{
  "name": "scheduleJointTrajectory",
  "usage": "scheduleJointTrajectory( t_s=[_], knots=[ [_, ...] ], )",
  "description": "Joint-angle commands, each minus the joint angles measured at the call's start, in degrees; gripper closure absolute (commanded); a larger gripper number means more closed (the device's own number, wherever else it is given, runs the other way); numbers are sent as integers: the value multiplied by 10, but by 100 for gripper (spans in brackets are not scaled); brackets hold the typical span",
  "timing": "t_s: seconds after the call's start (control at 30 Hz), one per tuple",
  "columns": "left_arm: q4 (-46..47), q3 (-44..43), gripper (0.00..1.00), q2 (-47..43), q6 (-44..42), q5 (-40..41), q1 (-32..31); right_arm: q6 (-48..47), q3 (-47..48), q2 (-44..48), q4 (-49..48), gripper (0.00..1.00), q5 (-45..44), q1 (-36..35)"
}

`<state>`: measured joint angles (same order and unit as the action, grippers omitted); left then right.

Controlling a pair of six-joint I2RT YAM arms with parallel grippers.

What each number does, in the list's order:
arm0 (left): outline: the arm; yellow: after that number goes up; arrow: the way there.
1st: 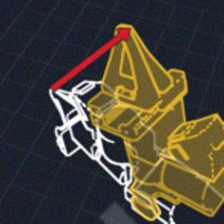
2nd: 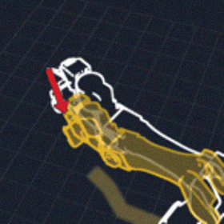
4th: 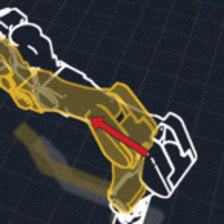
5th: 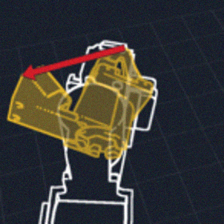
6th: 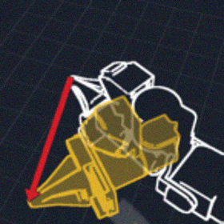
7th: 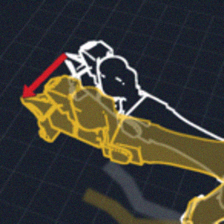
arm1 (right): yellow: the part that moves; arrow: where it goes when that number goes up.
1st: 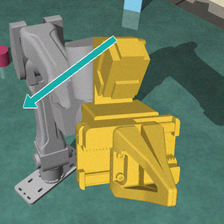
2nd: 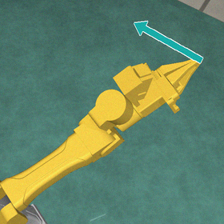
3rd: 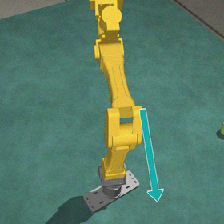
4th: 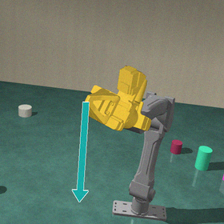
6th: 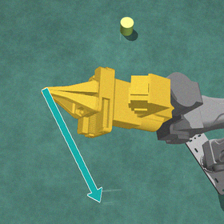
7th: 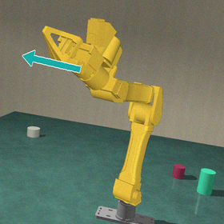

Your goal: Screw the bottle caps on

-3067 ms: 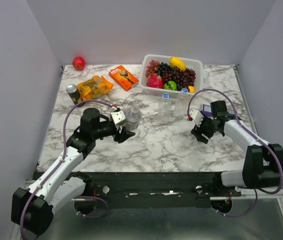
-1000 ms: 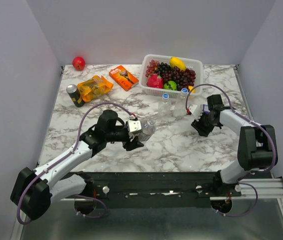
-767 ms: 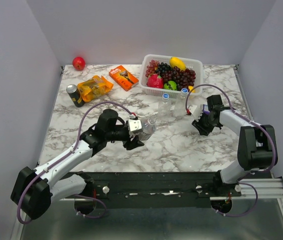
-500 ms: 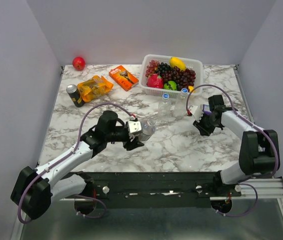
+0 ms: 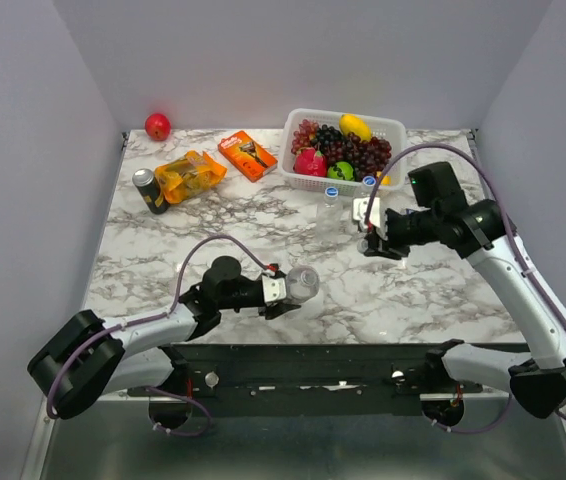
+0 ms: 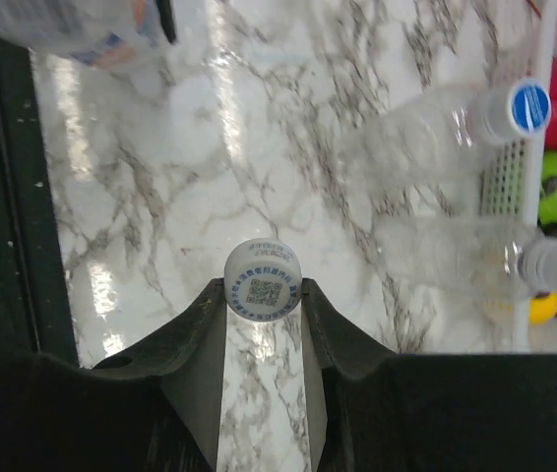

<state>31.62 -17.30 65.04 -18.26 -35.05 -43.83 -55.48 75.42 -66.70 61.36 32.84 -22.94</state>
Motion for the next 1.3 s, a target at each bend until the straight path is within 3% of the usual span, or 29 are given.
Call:
scheduleJointTrajectory(
  t_s=[0.0, 0.2, 0.43, 0.77, 0.97, 1.27],
  knots=[
    [124, 10, 100, 18, -3, 4, -12, 51, 76, -44, 46, 66, 3, -94],
    [117, 20, 100, 8, 24, -2, -13, 60, 154, -95, 67, 66, -28, -202],
    [51, 17, 100, -11, 73, -27, -12, 65, 160, -106, 50, 67, -73, -283],
    [30, 10, 100, -8, 81, -49, -12, 98, 208, -130, 48, 69, -76, -293],
    [32, 17, 100, -18, 93, -39, -12, 109, 186, -114, 45, 70, -113, -294],
    [1, 2, 100, -12, 73, -48, -12, 67, 235, -145, 94, 70, -76, -303]
  ],
)
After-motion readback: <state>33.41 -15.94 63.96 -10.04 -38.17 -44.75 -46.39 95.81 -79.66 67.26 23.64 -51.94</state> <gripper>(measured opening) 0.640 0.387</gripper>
